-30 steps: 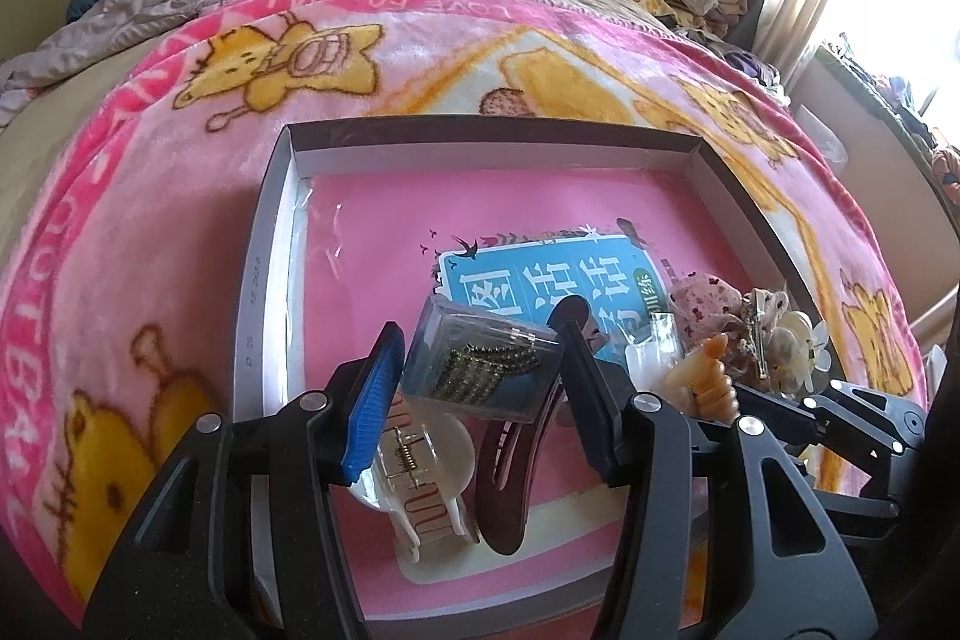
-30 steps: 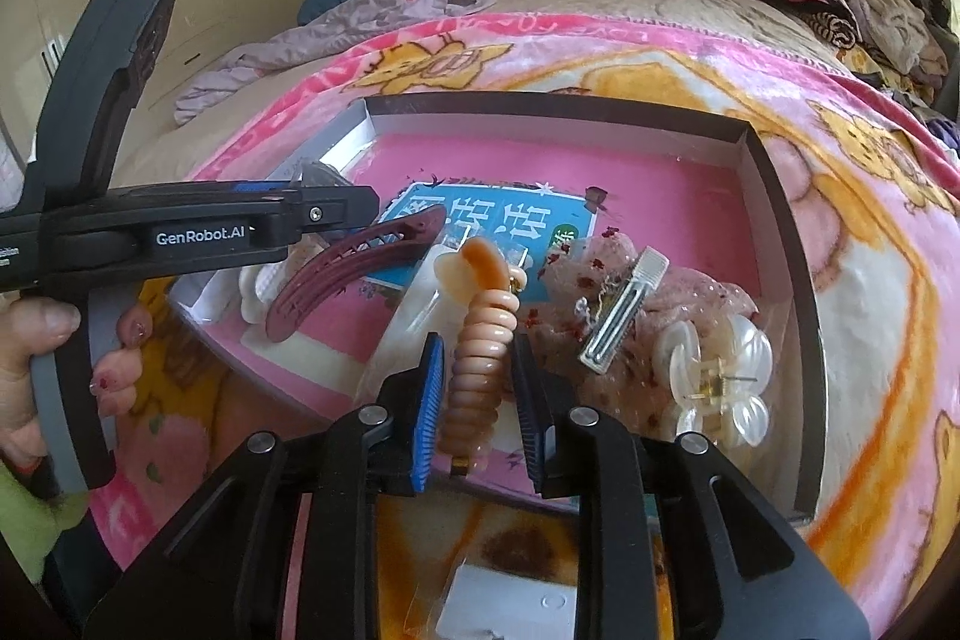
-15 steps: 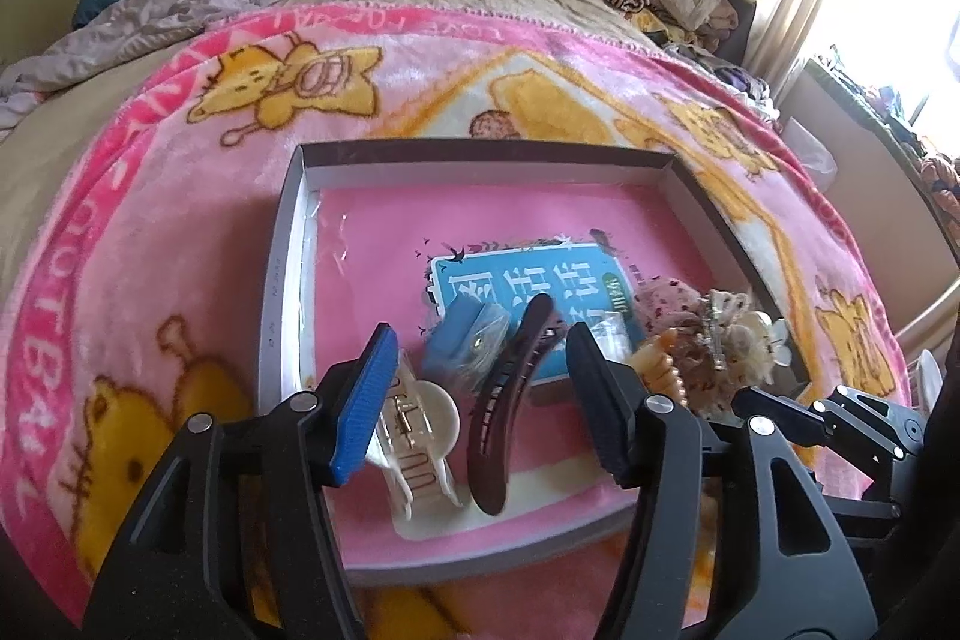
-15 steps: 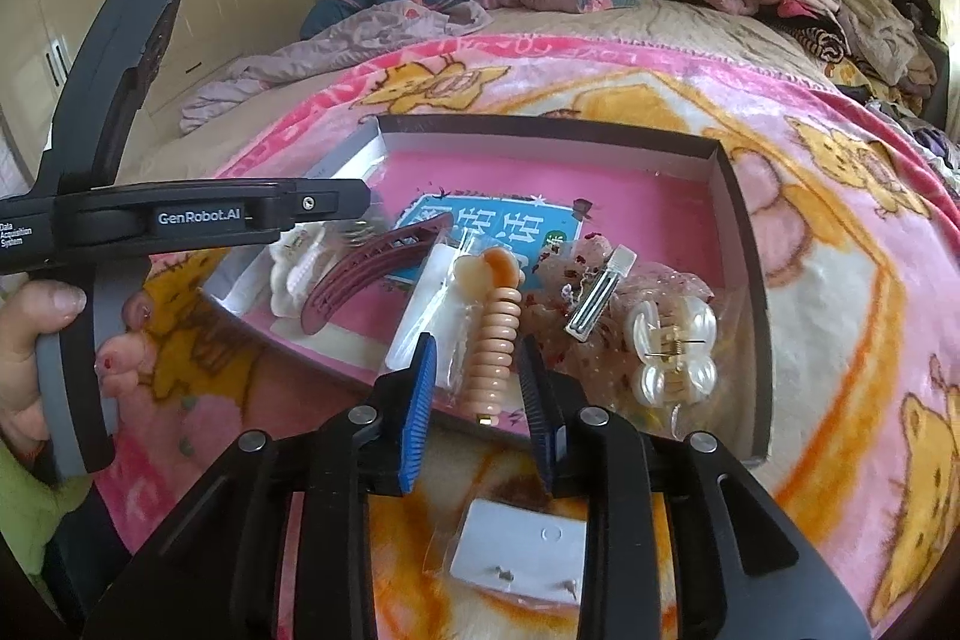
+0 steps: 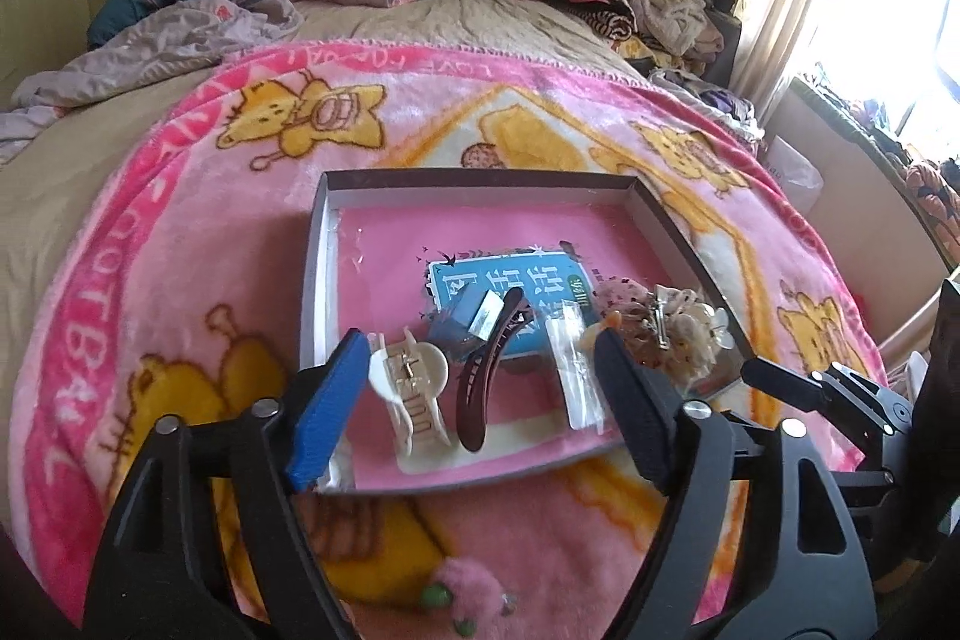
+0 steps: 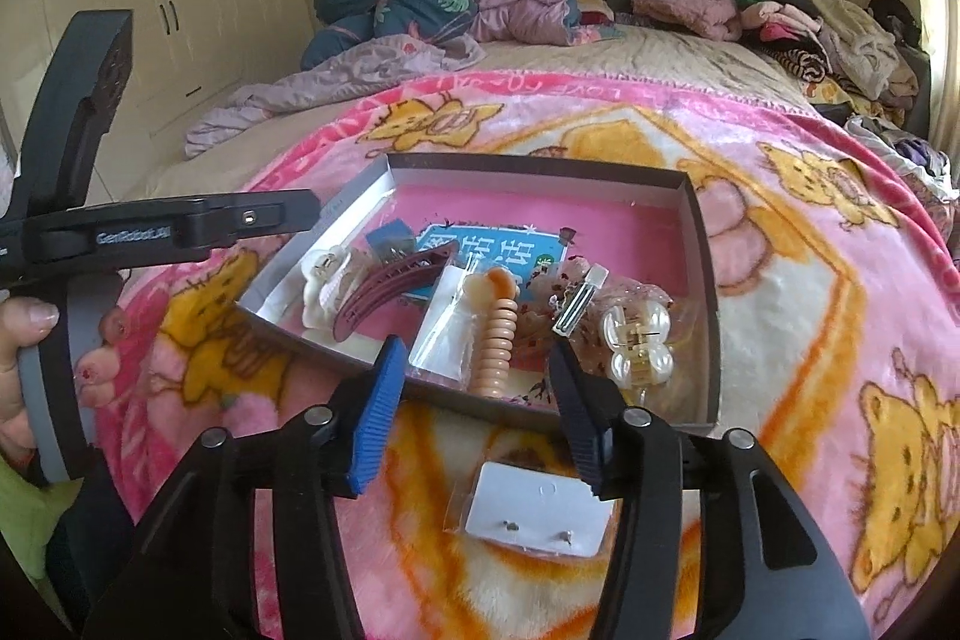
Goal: Organize jewelry
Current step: 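Withdraw both tools from the tray toward the last items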
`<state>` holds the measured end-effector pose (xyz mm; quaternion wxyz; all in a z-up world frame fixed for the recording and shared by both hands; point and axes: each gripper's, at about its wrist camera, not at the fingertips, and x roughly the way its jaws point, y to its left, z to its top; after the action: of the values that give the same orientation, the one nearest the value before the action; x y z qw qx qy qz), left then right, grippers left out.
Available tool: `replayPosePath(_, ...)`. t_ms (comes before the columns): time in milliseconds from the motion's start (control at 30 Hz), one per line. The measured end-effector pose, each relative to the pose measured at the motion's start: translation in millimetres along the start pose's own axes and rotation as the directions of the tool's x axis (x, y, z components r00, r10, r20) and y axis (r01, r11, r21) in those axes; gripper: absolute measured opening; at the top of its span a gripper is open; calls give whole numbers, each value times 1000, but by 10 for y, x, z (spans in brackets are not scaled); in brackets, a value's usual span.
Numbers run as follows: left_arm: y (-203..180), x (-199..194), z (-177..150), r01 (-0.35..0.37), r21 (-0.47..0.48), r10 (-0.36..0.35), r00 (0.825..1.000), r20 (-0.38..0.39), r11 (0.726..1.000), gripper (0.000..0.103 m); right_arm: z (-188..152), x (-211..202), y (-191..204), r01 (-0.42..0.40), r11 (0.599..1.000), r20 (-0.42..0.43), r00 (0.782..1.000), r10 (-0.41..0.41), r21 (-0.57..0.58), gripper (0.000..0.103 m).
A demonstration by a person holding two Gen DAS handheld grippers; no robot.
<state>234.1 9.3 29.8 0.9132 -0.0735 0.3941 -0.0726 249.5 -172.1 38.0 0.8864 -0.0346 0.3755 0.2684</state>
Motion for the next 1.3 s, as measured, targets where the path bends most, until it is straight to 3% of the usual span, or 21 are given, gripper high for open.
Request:
replayPosePath(400,-48,-431,-282,-5,-7,5,999,53,1000,86,-92,-338,91,18,1000,51,999,-18,3,72)
replayPosePath(667,-6,-598,-494,-19,-15,20,998,62,1000,90,-222,-498,145,34,999,58,998,-34,3,80)
replayPosePath(1300,144,-628,-978,-60,-33,61,998,14,998,90,-630,-449,240,47,999,-10,999,-47,-6,80)
